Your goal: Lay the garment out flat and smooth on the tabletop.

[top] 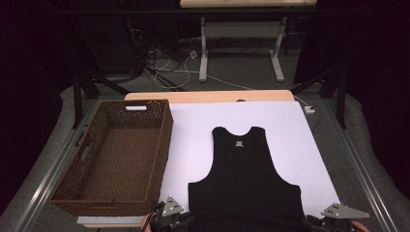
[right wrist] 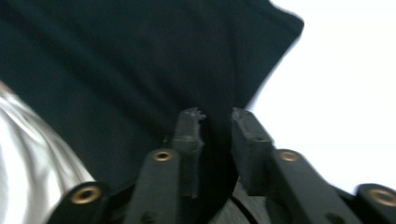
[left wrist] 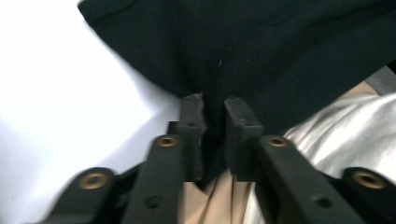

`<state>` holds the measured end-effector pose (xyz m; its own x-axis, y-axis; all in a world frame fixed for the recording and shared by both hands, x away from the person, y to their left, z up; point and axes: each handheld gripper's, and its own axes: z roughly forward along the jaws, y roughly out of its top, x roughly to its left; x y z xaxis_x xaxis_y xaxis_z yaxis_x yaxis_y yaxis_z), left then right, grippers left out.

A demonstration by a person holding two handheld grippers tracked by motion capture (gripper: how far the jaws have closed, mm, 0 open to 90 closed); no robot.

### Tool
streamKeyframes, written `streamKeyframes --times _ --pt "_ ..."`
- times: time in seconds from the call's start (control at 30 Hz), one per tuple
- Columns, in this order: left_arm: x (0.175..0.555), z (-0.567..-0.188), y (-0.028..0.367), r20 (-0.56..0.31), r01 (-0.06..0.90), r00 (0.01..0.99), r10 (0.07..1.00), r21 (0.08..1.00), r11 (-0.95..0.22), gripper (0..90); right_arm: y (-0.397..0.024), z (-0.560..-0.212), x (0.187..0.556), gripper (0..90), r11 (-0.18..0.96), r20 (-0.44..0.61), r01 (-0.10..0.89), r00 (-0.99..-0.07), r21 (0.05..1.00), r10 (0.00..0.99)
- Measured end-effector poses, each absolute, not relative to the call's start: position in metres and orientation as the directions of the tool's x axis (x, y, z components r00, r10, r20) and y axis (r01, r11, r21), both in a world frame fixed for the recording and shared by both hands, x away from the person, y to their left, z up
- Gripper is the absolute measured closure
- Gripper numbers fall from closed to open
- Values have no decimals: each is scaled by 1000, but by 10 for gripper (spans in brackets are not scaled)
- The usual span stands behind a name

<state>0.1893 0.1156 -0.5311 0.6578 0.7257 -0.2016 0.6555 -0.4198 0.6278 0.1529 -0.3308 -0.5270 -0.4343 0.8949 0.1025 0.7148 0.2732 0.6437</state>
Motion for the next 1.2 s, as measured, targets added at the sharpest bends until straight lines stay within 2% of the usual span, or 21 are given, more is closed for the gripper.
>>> streamKeyframes --times 0.03,0.1,0.2,0.37,0.5,0.6,0.7,0.73,0.77,0.83,0.97,1.2 --pt "191 -530 115 -196 650 663 723 629 -426 672 -331 -525 155 678 260 110 706 -433 659 895" --pt "195 -527 115 -180 643 662 727 635 -428 664 -331 -523 159 667 245 110 695 -424 676 899" --pt "206 -528 112 -171 642 648 742 647 -411 599 -331 -525 168 636 244 93 692 -411 680 907" --pt "234 -533 108 -88 621 633 769 652 -436 485 -335 -532 197 579 241 43 689 -368 683 929" --pt "254 -543 105 -59 627 614 787 643 -441 467 -341 -537 224 548 205 93 694 -367 690 926" --pt "263 -551 103 -66 636 622 780 624 -455 512 -338 -543 239 540 241 74 706 -385 666 920" --pt "265 -552 101 -54 620 639 767 627 -472 626 -332 -548 246 659 285 66 713 -421 641 905" --pt "266 -552 101 -58 621 642 765 624 -474 723 -330 -548 247 765 300 49 702 -430 646 901" --pt "268 -552 100 -51 617 643 764 625 -478 755 -330 -548 248 811 303 60 706 -439 640 896" --pt "271 -551 99 -52 624 640 767 617 -479 867 -330 -547 251 839 304 71 712 -444 633 893" --pt "276 -550 96 0 611 629 777 618 -495 882 -330 -547 257 842 301 51 707 -430 640 901" --pt "295 -550 101 -3 635 593 805 617 -465 882 -337 -548 273 841 275 47 709 -399 649 916"
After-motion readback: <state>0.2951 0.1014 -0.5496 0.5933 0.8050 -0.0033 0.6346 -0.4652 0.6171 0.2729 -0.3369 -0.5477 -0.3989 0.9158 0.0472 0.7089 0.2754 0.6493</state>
